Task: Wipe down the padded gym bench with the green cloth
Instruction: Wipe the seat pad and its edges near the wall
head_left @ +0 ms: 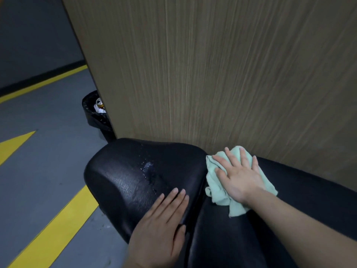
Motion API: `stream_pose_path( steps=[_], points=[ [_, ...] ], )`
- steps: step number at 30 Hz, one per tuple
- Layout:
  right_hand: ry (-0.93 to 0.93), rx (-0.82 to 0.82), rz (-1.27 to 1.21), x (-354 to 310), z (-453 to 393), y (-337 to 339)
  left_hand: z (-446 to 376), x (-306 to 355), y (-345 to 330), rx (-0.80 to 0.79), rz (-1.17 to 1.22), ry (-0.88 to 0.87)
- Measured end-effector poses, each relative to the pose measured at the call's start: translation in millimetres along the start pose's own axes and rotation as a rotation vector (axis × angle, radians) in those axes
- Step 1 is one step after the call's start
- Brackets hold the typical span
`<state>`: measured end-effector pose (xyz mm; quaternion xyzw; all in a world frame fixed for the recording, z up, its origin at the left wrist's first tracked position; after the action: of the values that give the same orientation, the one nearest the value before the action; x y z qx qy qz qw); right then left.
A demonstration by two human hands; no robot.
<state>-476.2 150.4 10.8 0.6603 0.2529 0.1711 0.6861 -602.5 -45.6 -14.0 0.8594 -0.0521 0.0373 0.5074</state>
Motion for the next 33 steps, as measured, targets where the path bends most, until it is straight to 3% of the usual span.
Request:
stream_pose_path(
  steps=[7,13,19,28,33],
  points=[
    [0.205,-0.065,0.007,10,-18,5,-1,0,-1,0.046,-0.021,-0.017],
    [0.285,-0.044,0.014,9,20,1,0,1,2,0.035,-0.026,-0.001],
    [0.466,-0.145,0.027,17,48,7,1,1,1,0.031,-0.031,0.005],
    [0.357,-0.084,0.028,24,3,10,0,-1,0,0.059,-0.001,0.009],
    [0.523,-0.164,0.061,-7,45,9,-1,0,2,0.031,-0.014,0.025]
  ],
)
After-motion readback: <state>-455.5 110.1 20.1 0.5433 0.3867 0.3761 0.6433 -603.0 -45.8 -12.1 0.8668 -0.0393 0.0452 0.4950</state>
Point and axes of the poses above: each hand's wrist, its own z-axis away from the middle knuckle, its own y-axis out of the back of the hand, x = y × z, the point moved 4 cm from there along -z, towards the middle knuckle, and after that the axes turned 9 degrees about x, right-handed, at the moved point
